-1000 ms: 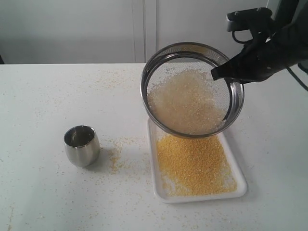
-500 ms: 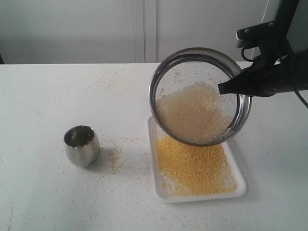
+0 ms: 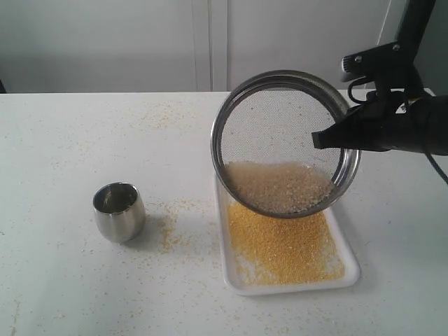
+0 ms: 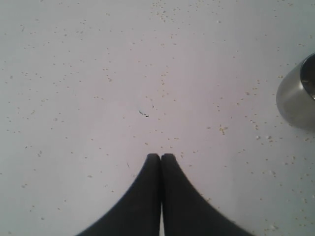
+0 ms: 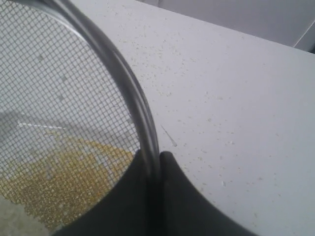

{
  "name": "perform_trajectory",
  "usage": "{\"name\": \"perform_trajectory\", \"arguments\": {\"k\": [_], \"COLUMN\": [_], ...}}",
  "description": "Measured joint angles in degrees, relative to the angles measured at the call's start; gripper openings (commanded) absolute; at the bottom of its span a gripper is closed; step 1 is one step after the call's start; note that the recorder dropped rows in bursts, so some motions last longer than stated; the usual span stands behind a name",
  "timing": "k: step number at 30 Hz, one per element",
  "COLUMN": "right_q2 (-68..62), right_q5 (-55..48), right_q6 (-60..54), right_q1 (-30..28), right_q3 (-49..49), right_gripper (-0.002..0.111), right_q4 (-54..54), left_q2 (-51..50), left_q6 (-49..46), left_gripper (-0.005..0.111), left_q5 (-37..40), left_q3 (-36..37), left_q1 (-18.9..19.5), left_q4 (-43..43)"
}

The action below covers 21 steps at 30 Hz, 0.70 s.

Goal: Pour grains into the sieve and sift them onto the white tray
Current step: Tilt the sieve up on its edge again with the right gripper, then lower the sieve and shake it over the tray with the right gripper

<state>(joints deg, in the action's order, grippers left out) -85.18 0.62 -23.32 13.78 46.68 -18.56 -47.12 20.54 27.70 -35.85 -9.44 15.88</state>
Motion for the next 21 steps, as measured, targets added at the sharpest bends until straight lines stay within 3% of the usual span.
{"name": "perform_trajectory", "arguments": {"k": [3, 5, 11, 17, 21], "right_q2": [0.0, -0.6, -9.2, -17.1, -20.0], "right_q5": [-2.4, -9.8, -45.8, -63.2, -66.4], "right_q6": [0.0, 0.0, 0.7, 6.3, 2.5], "right_q1": [0.0, -0.1, -1.7, -6.9, -7.5], "right_q3": [0.2, 2.8, 18.6, 30.2, 30.4], "right_gripper": [0.0, 0.0, 0.0, 0.0, 0.0], "right_q4": [0.0, -0.1, 1.1, 0.1, -0.5], "left_q2": [0.0, 0.0, 0.0, 0.0, 0.0], "left_q6": [0.0, 0.0, 0.0, 0.0, 0.0], "left_gripper": [0.0, 0.0, 0.0, 0.0, 0.0], "left_q5": [0.0, 0.0, 0.0, 0.0, 0.0], "left_q3": [0.0, 0.0, 0.0, 0.0, 0.0], "left_q1": [0.0, 0.0, 0.0, 0.0, 0.0], "left_q4": [0.0, 0.0, 0.0, 0.0, 0.0]}}
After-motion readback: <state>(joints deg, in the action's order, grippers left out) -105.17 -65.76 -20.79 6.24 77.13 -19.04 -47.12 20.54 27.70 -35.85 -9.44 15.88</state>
